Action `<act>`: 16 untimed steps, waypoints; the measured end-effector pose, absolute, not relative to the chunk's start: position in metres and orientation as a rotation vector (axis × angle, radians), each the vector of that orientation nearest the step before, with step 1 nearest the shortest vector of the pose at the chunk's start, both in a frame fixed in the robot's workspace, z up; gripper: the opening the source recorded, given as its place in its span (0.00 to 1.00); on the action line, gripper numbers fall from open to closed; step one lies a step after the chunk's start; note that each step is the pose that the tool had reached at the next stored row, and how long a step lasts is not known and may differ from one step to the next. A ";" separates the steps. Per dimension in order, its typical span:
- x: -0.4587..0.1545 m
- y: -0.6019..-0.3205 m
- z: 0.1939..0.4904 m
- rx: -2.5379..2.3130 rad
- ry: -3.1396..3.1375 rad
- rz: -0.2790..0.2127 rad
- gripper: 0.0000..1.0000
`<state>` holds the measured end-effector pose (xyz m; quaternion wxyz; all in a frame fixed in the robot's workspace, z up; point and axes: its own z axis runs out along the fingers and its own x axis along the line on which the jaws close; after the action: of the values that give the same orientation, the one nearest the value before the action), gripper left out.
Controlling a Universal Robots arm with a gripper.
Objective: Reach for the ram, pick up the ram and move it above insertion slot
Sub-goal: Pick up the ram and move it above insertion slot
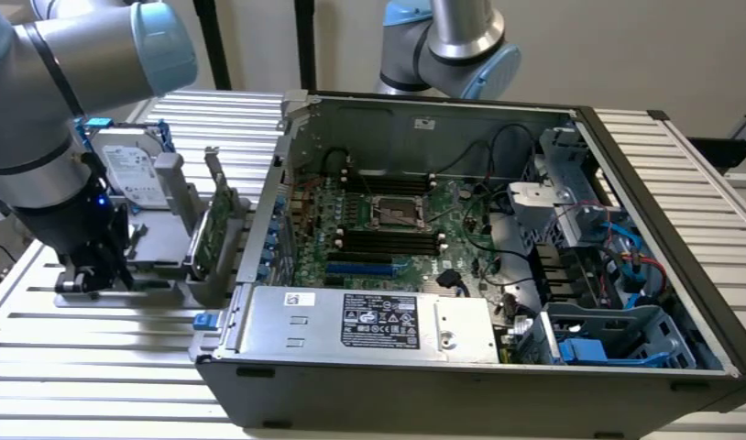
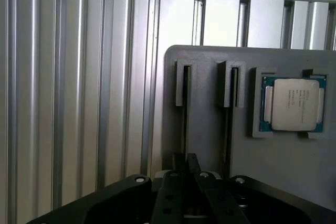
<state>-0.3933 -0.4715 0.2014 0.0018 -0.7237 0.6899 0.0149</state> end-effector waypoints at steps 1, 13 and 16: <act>-0.393 -0.471 0.202 -2.271 2.164 0.048 0.14; -0.393 -0.472 0.241 -2.267 2.161 0.055 0.14; -0.393 -0.472 0.255 -2.267 2.161 0.055 0.14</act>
<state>-0.3928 -0.4717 0.2546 0.0047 -0.7237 0.6898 0.0177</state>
